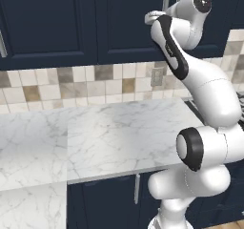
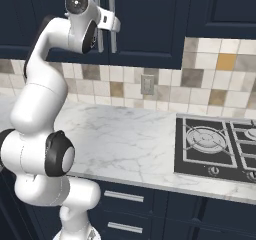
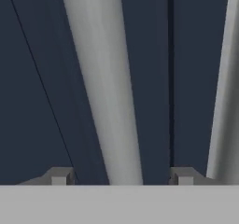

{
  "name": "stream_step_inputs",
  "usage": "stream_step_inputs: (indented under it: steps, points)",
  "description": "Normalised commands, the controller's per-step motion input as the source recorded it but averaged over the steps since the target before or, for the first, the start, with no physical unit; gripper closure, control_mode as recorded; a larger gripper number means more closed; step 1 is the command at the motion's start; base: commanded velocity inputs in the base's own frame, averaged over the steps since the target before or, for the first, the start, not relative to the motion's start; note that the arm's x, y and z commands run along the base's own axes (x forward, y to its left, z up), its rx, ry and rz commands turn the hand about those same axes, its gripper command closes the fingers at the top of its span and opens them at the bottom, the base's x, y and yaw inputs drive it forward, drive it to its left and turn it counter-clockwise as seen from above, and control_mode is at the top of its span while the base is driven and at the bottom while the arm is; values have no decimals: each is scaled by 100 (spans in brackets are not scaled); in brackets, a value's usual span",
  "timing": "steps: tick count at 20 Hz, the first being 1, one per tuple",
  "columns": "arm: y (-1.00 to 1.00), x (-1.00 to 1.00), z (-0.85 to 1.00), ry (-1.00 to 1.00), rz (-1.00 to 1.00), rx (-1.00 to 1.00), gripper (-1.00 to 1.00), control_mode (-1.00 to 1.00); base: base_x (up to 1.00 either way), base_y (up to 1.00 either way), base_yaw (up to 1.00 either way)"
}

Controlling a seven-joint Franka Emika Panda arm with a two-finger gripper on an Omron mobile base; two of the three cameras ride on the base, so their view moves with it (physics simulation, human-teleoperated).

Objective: Get the candle and the liquor from the cabinet and move them to the dining counter.

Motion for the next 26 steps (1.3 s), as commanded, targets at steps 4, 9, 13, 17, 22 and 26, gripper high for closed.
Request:
stream_step_inputs:
  steps: [4, 9, 13, 17, 22, 26]
  points:
    - [25, 29, -19, -6, 2, 2, 100, -100, 0, 0, 0]
    - [39, 35, -16, -1, 1, 2, 100, -100, 0, 0, 0]
    - [42, 23, -14, 0, 3, 7, 100, -100, 0, 0, 0]
    - [43, 2, -7, 0, 10, 6, 100, -100, 0, 0, 0]
    - [35, -17, -1, 0, 17, -1, 100, -100, 0, 0, 0]
    - [36, -27, 0, 4, 14, -2, 100, -100, 0, 0, 0]
